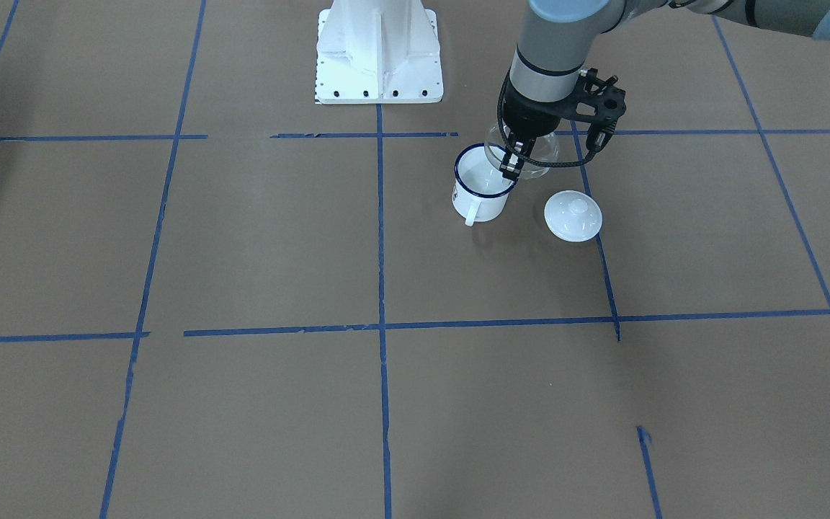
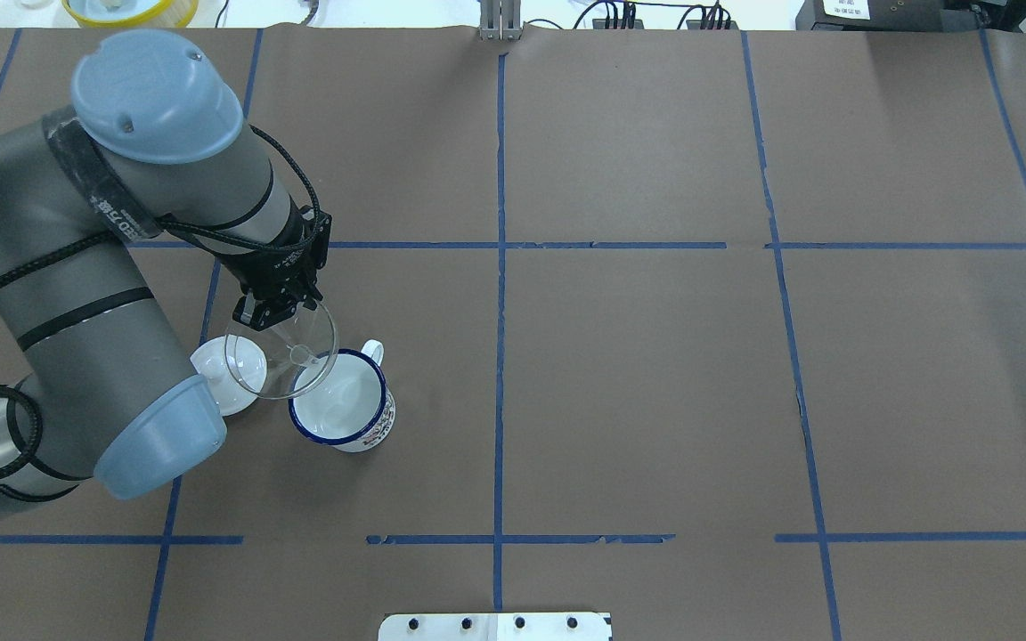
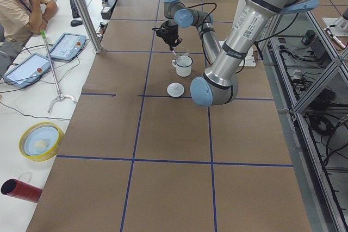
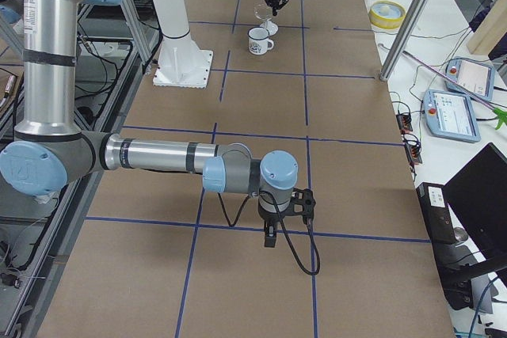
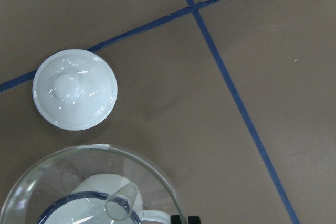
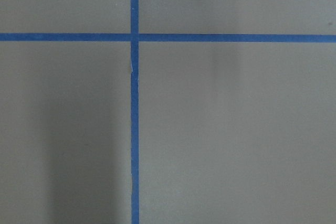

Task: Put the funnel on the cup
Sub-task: 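Carry the funnel over the mug and lower it into the mug opening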

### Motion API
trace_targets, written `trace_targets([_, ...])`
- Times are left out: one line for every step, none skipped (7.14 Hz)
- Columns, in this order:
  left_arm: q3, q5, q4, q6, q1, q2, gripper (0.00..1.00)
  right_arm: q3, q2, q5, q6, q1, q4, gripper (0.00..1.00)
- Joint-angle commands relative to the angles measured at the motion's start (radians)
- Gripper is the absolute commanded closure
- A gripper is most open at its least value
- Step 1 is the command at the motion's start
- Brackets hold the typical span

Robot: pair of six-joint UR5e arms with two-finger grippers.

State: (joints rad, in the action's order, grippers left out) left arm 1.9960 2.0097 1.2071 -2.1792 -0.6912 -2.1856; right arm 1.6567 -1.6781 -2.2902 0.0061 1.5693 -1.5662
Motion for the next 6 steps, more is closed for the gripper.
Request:
trace_targets([0.004, 0.001, -0.015, -0.001, 0.007, -0.005, 1.00, 0.000, 0.000, 0.000, 0.000, 0.000, 0.000, 0.00])
trace_targets([-0.009, 0.000, -0.012, -0.001, 0.063, -0.003, 1.00, 0.000, 0.000, 0.000, 0.000, 0.000, 0.000, 0.00])
trace_targets([-0.022, -0.002, -0.006, -0.001, 0.079, -0.003, 1.00, 0.000, 0.000, 0.000, 0.000, 0.000, 0.000, 0.00])
trace_targets([-0.028, 0.000, -0.006, -0.001, 0.088, -0.003, 1.00, 0.000, 0.000, 0.000, 0.000, 0.000, 0.000, 0.00])
trace_targets([-0.043, -0.006, -0.001, 0.004, 0.094, -0.005, 1.00, 0.000, 0.000, 0.000, 0.000, 0.000, 0.000, 0.00])
trace_targets([-0.084, -0.011, 0.050, 0.004, 0.096, -0.005, 1.00, 0.000, 0.000, 0.000, 0.000, 0.000, 0.000, 0.00])
